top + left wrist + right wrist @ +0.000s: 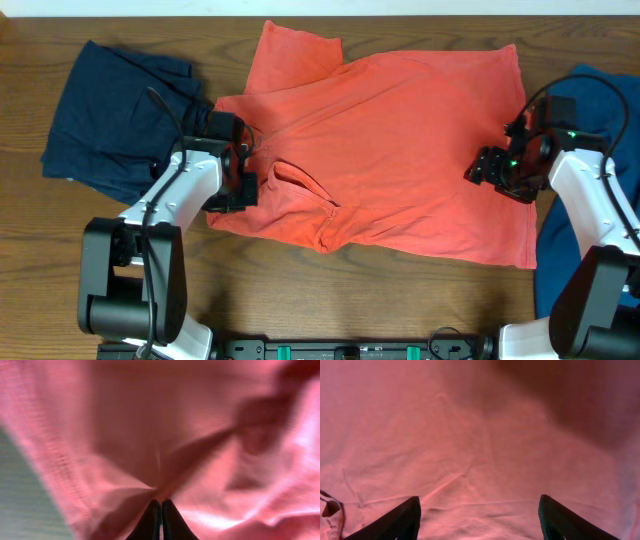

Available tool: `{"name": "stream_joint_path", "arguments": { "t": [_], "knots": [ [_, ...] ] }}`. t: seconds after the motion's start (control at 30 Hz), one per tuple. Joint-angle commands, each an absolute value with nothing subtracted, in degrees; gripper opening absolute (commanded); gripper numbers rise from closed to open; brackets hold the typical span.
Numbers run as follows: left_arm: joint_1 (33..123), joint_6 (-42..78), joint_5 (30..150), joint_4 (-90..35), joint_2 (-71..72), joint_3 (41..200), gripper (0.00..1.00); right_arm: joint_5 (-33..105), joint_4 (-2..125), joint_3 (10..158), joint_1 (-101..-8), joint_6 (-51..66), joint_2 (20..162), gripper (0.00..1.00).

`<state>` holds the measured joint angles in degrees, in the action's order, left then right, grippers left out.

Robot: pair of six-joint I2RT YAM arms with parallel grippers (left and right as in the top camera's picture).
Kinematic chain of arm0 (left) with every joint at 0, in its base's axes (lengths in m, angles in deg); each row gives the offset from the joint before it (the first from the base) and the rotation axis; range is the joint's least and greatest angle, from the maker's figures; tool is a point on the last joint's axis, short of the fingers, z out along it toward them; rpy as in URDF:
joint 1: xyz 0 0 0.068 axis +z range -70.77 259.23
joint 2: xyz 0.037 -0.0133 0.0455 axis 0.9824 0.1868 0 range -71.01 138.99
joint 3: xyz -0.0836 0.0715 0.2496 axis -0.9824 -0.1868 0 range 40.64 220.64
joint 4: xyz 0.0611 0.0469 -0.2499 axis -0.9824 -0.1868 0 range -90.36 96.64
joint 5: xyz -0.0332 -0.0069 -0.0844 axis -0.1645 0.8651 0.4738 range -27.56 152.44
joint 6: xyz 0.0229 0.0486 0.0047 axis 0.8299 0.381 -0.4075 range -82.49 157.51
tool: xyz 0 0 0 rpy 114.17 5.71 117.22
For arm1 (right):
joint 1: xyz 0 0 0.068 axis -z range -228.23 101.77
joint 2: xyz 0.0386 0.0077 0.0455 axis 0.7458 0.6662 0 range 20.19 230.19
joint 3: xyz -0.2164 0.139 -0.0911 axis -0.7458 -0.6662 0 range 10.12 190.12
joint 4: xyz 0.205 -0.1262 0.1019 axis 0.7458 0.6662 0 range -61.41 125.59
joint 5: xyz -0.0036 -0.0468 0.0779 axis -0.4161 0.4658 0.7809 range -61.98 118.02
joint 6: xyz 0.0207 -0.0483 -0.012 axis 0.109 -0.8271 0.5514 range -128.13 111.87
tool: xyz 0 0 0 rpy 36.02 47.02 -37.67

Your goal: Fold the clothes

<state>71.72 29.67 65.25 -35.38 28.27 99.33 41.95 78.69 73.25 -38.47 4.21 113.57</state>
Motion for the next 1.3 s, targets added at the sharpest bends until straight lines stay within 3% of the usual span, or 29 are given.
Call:
{"name": "stream_joint_path", "arguments": {
  "t": [0.0,0.37,0.47,0.53,0.57,0.73,0.93,1.27],
  "knots": [
    [74.13,24.91,60.13,-35.76,28.56,100.67,0.06,42.43,79.59,73.10,-36.87,3.40,114.10,0.73],
    [77.08,26.04,68.13,-38.03,28.51,100.67,0.06,42.41,79.83,73.10,-36.48,3.38,114.10,0.74],
    [77.30,26.07,68.66,-40.74,28.06,101.06,0.17,42.43,79.74,73.12,-35.93,3.40,113.99,0.72],
    [78.00,26.04,68.63,-43.69,27.22,101.85,0.17,42.45,79.81,73.12,-34.97,3.38,113.37,0.72],
    [78.48,26.04,68.63,-44.61,26.68,102.07,0.22,42.63,79.83,73.12,-34.42,3.35,112.76,0.72],
    [81.73,25.10,69.77,-48.37,22.90,102.09,0.29,43.70,80.68,73.12,-32.13,3.38,108.00,0.73],
    [82.37,23.66,71.37,-46.90,22.90,99.07,0.46,43.46,85.32,73.12,-31.25,4.73,104.41,0.75],
    [82.43,22.55,73.55,-37.26,23.18,91.01,0.47,37.86,90.69,72.92,-28.94,10.72,104.63,0.85]
  ]
}}
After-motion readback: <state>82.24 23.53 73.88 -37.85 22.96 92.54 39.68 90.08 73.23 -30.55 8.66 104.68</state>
